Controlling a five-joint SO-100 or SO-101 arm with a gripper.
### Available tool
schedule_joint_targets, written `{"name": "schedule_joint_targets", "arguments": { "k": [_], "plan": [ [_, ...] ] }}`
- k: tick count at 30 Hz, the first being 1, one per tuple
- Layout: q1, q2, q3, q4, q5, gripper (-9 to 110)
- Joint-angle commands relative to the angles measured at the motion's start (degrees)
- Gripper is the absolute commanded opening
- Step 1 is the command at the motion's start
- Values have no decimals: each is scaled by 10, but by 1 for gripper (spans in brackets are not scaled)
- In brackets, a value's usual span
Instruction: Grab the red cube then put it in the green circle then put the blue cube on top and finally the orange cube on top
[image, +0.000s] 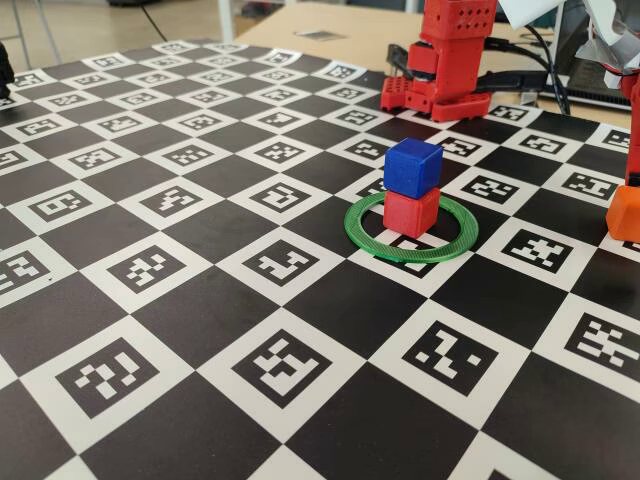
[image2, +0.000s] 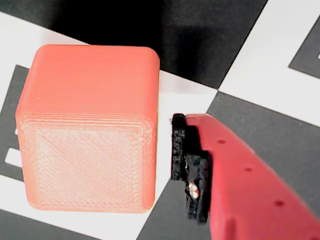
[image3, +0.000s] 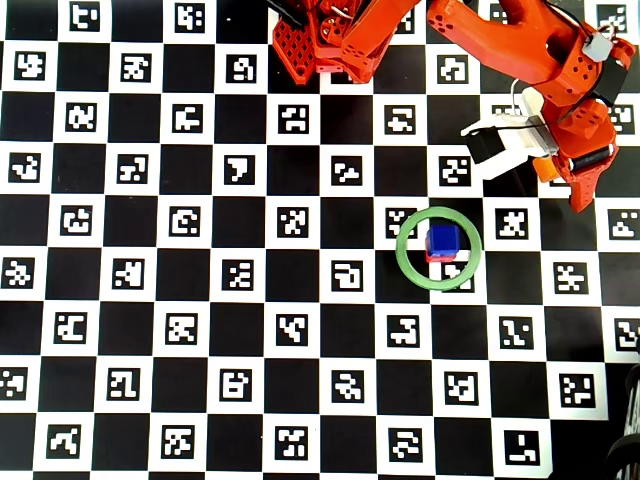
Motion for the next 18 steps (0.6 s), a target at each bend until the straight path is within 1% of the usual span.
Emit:
{"name": "schedule_joint_targets", "arguments": {
  "k": [1, 11, 14, 18],
  "plan": [
    [4, 17, -46, 4, -3, 41],
    [4, 15, -45, 4, 2, 41],
    [5, 17, -45, 4, 8, 38],
    [4, 18, -45, 2, 14, 29]
  ]
}}
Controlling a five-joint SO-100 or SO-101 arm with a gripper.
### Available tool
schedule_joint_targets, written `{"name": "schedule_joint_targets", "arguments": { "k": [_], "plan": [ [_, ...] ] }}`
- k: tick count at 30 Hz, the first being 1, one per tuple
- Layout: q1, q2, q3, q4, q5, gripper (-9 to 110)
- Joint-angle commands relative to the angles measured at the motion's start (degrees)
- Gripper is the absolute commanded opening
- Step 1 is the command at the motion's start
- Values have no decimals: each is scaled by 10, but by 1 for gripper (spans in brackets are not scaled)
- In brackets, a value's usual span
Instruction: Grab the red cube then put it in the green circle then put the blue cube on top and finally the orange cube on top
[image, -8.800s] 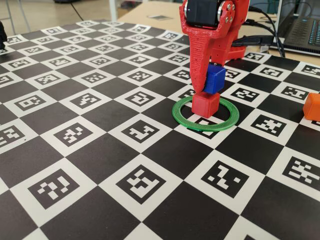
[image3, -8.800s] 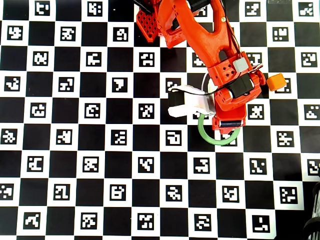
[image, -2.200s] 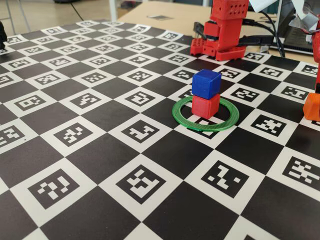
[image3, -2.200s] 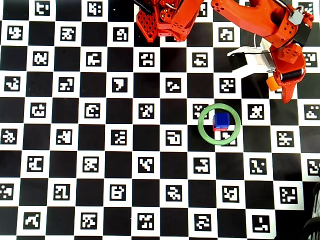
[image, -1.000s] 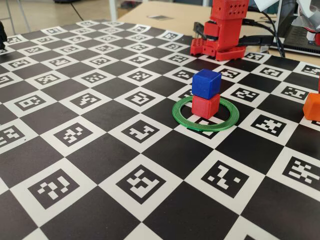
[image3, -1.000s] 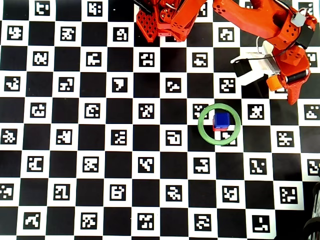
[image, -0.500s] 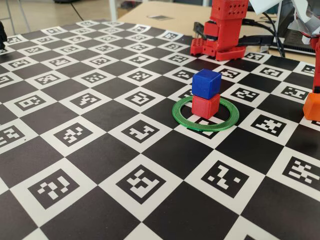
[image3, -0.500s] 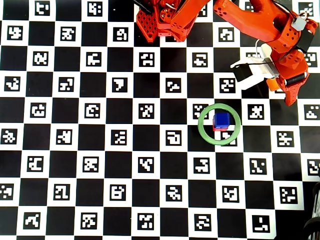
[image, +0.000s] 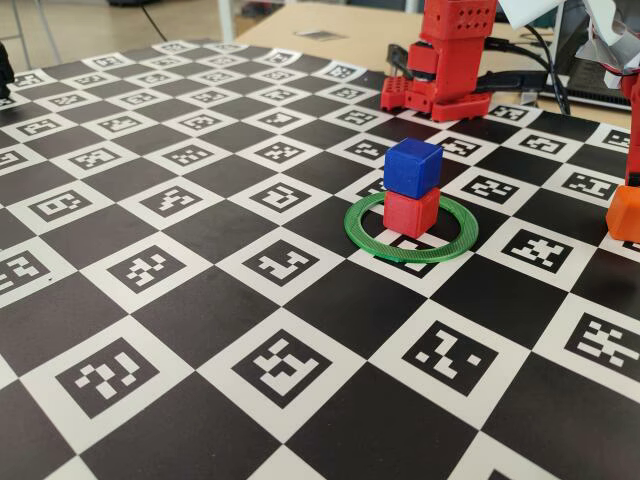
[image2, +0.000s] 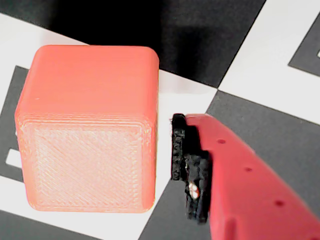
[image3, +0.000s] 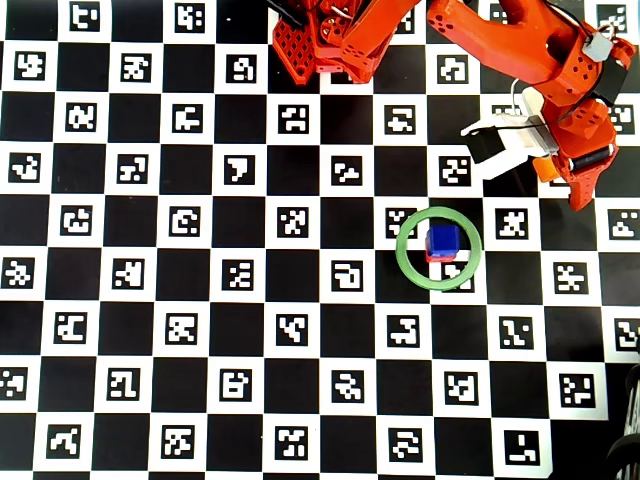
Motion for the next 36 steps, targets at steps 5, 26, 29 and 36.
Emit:
{"name": "schedule_joint_targets", "arguments": {
  "k": [5, 26, 29, 36],
  "plan": [
    [1, 18, -45, 4, 8, 11],
    [24, 31, -154, 86, -23, 5],
    [53, 31, -206, 127, -35, 5],
    [147, 31, -345, 258, -90, 5]
  ]
}}
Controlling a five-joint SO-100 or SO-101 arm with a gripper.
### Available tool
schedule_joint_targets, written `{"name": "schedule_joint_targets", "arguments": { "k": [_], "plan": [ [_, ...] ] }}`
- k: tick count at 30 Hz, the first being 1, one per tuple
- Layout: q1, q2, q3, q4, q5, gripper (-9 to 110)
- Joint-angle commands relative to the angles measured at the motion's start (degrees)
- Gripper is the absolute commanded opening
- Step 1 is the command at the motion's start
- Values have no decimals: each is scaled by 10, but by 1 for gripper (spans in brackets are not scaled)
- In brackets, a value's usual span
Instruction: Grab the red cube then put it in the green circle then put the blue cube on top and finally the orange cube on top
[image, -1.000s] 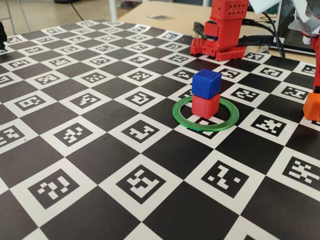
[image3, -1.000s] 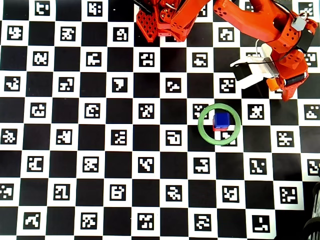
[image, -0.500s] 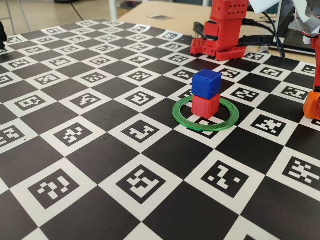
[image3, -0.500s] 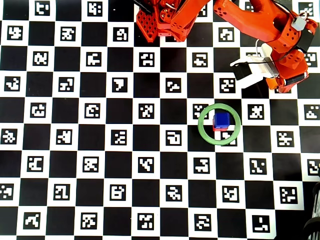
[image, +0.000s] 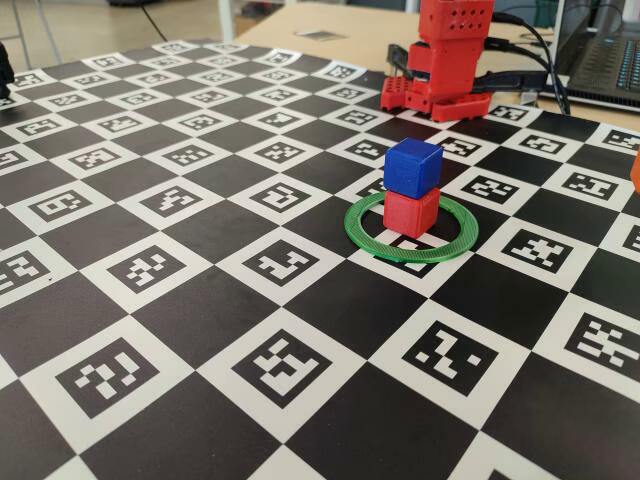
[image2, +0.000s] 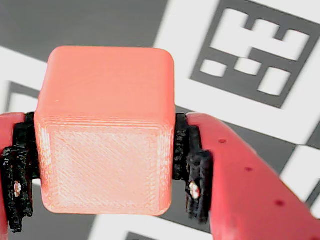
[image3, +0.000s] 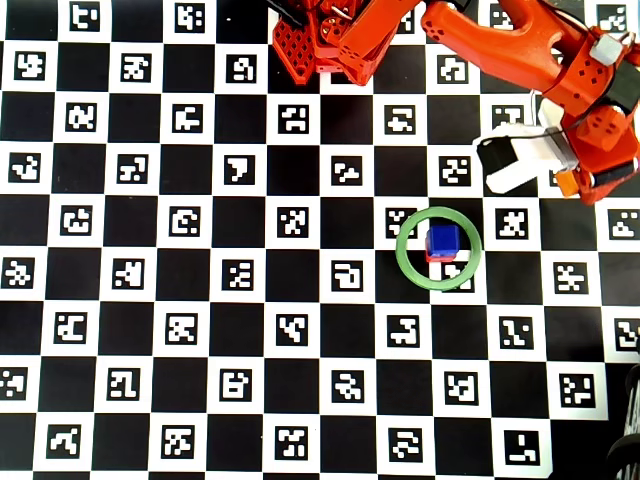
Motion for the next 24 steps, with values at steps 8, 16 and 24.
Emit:
{"name": "schedule_joint_targets", "arguments": {
  "k": [8, 16, 24],
  "plan": [
    [163, 71, -146, 177, -83, 5],
    [253, 159, -69, 205, -120, 5],
    [267, 201, 1, 195, -110, 5]
  ]
}}
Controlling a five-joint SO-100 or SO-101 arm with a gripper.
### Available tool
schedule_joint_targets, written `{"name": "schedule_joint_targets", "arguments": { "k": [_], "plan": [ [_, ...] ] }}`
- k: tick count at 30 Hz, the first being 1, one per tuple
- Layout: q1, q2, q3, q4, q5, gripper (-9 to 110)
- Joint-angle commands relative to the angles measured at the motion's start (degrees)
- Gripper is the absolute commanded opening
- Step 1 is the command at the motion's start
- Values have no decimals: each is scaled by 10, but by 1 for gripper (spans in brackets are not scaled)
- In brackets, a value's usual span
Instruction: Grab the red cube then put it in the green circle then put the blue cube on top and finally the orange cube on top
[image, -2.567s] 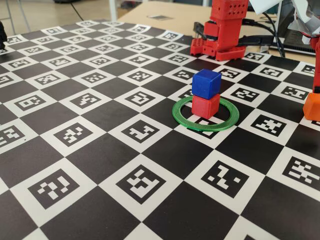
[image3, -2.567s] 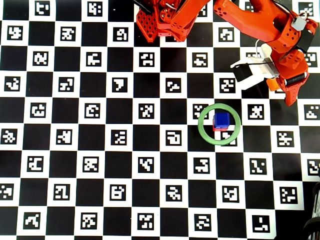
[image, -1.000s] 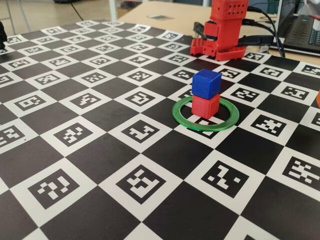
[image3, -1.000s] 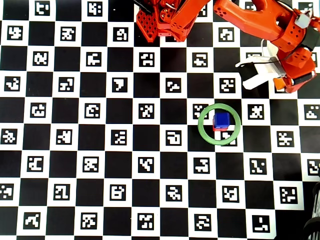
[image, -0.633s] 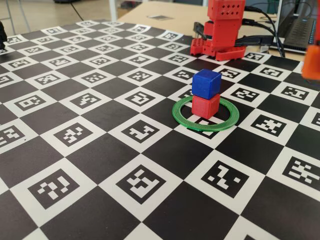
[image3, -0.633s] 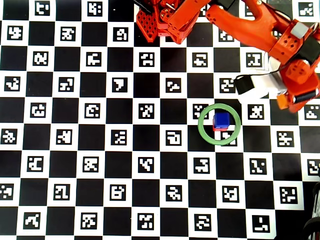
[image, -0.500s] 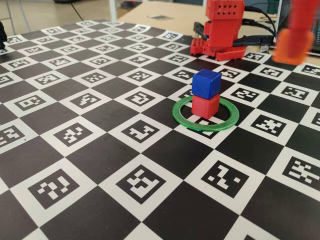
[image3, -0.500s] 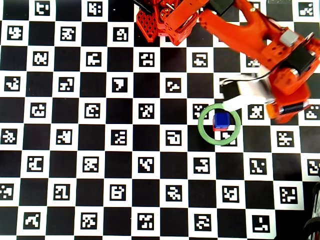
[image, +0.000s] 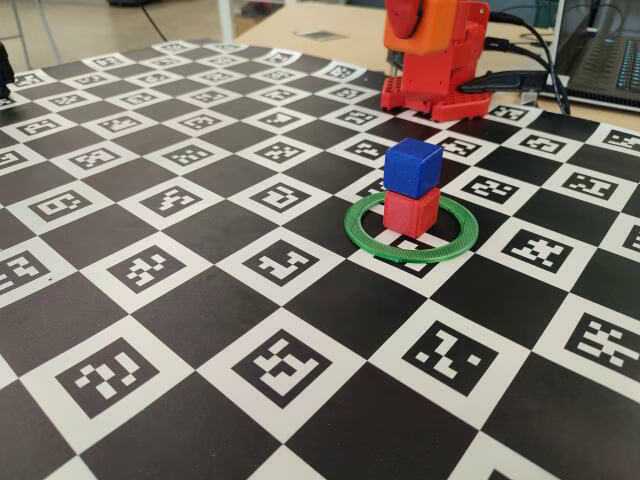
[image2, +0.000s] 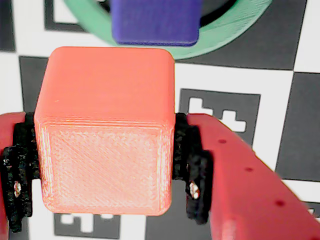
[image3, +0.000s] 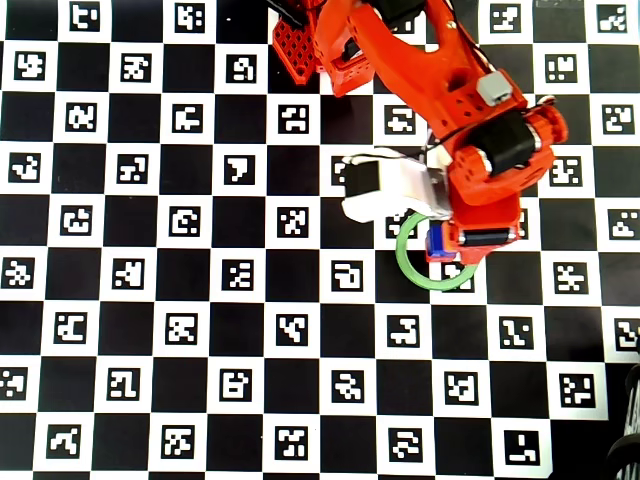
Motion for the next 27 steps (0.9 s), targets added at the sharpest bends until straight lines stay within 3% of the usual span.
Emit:
{"name": "schedule_joint_targets", "arguments": {
  "k": [1, 27],
  "plan": [
    [-4, 63, 0, 7, 12, 5],
    [-41, 43, 56, -78, 60, 5]
  ]
}}
